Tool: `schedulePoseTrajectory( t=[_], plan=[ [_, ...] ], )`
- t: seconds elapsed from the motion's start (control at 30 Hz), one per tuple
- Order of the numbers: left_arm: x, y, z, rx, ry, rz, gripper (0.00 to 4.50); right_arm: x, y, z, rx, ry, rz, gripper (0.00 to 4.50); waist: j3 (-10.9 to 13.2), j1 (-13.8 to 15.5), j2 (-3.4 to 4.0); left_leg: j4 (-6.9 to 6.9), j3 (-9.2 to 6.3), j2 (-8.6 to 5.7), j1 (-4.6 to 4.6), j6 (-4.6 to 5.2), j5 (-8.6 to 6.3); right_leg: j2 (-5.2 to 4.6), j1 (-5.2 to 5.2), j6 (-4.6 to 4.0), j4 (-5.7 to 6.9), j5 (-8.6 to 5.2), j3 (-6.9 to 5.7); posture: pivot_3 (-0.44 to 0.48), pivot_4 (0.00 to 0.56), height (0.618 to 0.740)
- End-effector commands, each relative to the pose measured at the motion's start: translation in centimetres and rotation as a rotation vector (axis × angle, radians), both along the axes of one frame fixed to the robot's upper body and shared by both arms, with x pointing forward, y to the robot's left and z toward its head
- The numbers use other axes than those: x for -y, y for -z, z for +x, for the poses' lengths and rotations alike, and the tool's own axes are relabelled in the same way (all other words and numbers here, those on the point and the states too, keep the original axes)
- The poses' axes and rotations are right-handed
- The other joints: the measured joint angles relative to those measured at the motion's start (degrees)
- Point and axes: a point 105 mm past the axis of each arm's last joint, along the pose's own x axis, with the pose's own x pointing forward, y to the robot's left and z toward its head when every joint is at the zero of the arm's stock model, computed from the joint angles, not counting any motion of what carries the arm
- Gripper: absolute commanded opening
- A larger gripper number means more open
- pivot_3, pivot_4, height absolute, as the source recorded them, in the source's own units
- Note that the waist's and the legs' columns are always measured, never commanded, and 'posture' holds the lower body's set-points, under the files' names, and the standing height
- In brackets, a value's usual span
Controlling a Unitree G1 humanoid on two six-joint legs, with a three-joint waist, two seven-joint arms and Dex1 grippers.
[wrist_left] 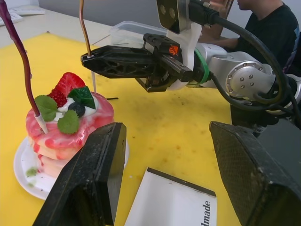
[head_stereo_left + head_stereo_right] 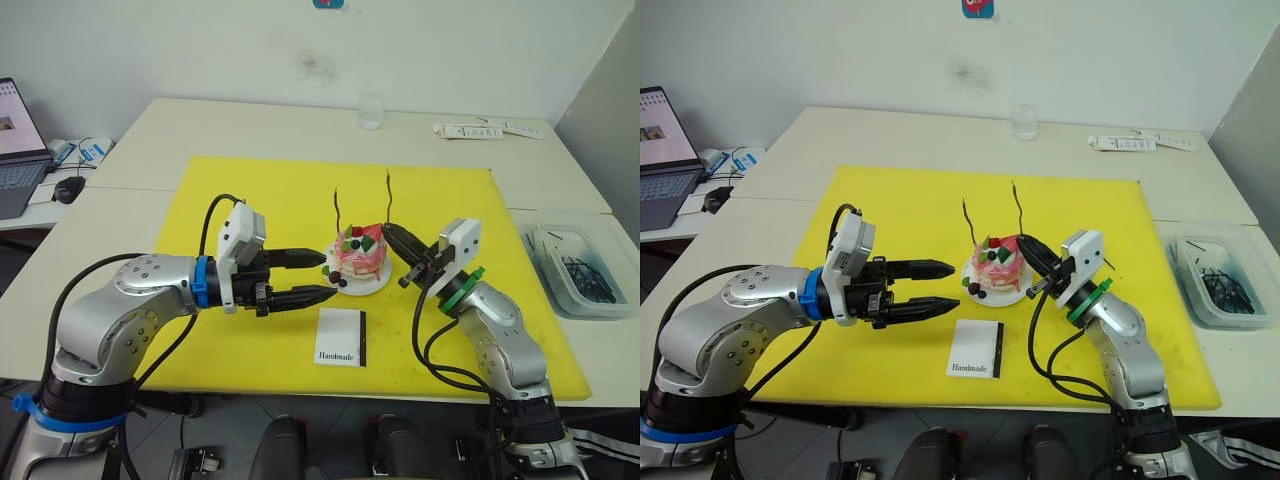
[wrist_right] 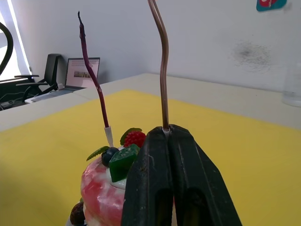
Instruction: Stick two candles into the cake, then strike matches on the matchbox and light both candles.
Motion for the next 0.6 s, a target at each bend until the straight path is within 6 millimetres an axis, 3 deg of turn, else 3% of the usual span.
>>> schedulePoseTrajectory(
  t=[0.03,0.6],
  plan=[
    [0.2,-0.6,-0.1,0.041,0.018,0.001,3.18,-0.4,-1.0,-0.3,0.049,-0.006,0.013,0.02,0.0,0.0,0.0,0.0,0.0,0.0,0.0,0.0,0.0,0.0,0.0,0.0,0.0,0.0,0.0,0.0,0.15,0.684],
    [0.3,-0.4,-0.3,0.035,0.03,0.003,3.18,0.1,0.4,-0.5,0.034,0.033,-0.01,0.02,0.0,0.01,0.0,0.0,-0.01,0.01,0.0,0.0,0.0,0.0,0.0,0.0,0.0,0.0,0.0,0.0,0.15,0.684]
  ],
)
